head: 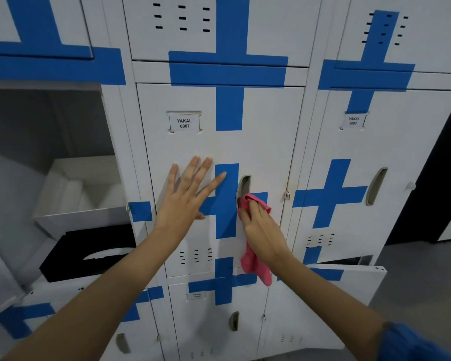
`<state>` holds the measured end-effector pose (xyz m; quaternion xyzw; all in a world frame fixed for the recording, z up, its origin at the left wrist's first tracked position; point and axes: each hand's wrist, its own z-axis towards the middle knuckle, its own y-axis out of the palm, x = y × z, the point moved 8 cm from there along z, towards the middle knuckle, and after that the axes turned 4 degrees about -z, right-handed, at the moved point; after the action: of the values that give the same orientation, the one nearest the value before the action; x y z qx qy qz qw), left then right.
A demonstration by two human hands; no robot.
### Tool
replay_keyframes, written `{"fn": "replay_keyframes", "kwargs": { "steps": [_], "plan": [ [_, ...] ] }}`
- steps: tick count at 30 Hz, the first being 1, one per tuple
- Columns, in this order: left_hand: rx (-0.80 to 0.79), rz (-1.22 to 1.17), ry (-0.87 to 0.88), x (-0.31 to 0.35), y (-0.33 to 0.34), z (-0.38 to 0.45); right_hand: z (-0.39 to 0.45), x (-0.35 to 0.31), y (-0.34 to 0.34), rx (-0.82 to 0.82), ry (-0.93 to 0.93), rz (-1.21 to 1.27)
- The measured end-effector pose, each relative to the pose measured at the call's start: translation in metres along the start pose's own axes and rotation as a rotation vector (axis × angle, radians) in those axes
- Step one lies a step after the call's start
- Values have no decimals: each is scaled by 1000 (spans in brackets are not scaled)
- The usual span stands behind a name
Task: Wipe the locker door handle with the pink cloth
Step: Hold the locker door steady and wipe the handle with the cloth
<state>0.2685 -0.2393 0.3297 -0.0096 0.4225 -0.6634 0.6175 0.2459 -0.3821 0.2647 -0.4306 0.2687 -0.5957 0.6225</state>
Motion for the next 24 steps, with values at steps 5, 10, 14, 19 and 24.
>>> {"fn": "replay_keyframes", "kwargs": {
  "steps": [5,10,14,19,24],
  "plan": [
    [11,5,-1,-1,0,0,-1,8,-2,32,8,180],
    [12,1,2,-1,1,0,-23,37,-19,185,100,633],
    [-15,-30,-2,-1,3,0,-26,66,-27,369,239,778],
    [-22,-11,-5,-1,2,-1,-12,51,-24,262,145,718],
    [-24,-5,-3,0,1,0,-4,55,-8,238,261,935]
  ]
}}
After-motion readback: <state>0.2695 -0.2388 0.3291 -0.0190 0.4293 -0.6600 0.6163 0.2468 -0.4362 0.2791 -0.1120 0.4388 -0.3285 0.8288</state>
